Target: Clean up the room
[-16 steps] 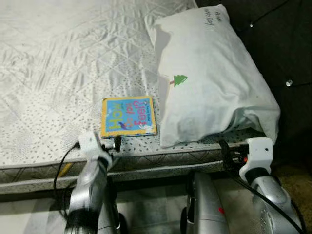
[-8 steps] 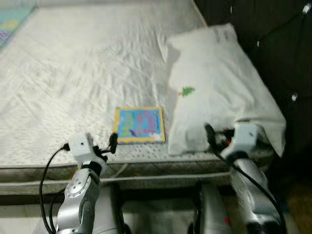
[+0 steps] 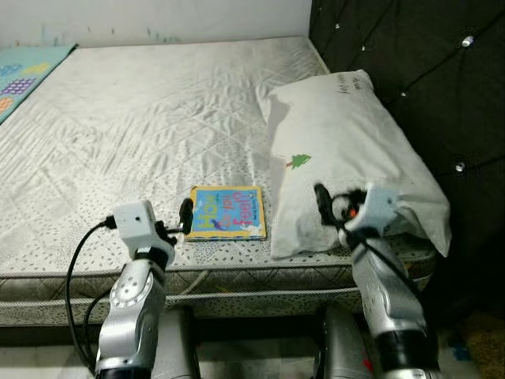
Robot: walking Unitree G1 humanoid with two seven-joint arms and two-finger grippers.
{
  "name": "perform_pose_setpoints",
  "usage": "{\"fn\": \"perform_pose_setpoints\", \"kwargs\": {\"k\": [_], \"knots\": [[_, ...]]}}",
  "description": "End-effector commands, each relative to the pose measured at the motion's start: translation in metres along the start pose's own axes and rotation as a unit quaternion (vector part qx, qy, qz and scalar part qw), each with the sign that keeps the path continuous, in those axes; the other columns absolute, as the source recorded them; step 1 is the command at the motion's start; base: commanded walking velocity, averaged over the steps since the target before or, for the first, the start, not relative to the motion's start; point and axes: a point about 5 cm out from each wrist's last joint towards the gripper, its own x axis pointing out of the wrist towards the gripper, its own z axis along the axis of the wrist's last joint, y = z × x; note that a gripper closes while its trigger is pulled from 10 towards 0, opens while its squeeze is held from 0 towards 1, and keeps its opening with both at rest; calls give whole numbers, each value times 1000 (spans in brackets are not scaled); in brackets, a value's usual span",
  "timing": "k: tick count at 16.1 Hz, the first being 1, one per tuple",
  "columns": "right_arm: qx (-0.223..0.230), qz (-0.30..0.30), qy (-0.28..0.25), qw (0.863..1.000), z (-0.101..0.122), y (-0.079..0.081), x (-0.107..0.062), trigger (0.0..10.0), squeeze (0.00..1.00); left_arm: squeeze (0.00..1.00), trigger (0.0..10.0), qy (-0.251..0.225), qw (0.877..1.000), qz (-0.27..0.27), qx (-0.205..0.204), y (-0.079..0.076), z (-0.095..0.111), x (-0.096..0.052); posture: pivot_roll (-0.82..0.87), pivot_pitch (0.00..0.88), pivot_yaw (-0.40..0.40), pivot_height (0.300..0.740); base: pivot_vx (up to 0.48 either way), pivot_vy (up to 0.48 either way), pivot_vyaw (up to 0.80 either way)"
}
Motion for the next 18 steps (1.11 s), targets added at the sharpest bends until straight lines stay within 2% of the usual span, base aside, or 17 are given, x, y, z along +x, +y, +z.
{"fn": "perform_pose_setpoints", "kwargs": {"k": [1, 7, 10, 12, 14, 17, 18], "knots": [[3, 7, -9, 1000, 5, 2, 5, 10000, 0, 0, 10000, -2, 1000, 12, 5, 4, 1, 3, -54, 0, 40, 541, 0, 0, -525], [7, 20, -35, 999, 18, 9, 22, 10000, 0, 0, 10000, -23, 1000, 13, -4, 0, 7, 19, -67, 0, 42, 541, 0, 0, -515], [6, 22, -39, 999, 17, 7, 22, 10000, 0, 0, 10000, -18, 1000, 24, 2, 8, 1, 15, -59, 0, 49, 541, 0, 0, -504], [-6, 5, -30, 1000, 11, 4, 18, 10000, 0, 0, 10000, -11, 999, 31, 6, 12, -2, 12, -53, 0, 53, 541, 0, 0, 0], [-4, 3, -27, 1000, 6, 2, 14, 10000, 0, 0, 10000, -11, 999, 32, 7, 13, -4, 11, -51, 0, 50, 541, 0, 0, 0], [-10, 24, -42, 999, 9, 7, 13, 10000, 0, 0, 10000, -15, 999, 33, 9, 11, -4, 11, -55, 0, 47, 541, 0, 0, 0], [-13, 28, -49, 998, 13, 9, 16, 10000, 0, 0, 10000, -13, 999, 31, 8, 9, -6, 10, -60, 0, 53, 560, 0, 0, 0]]}}
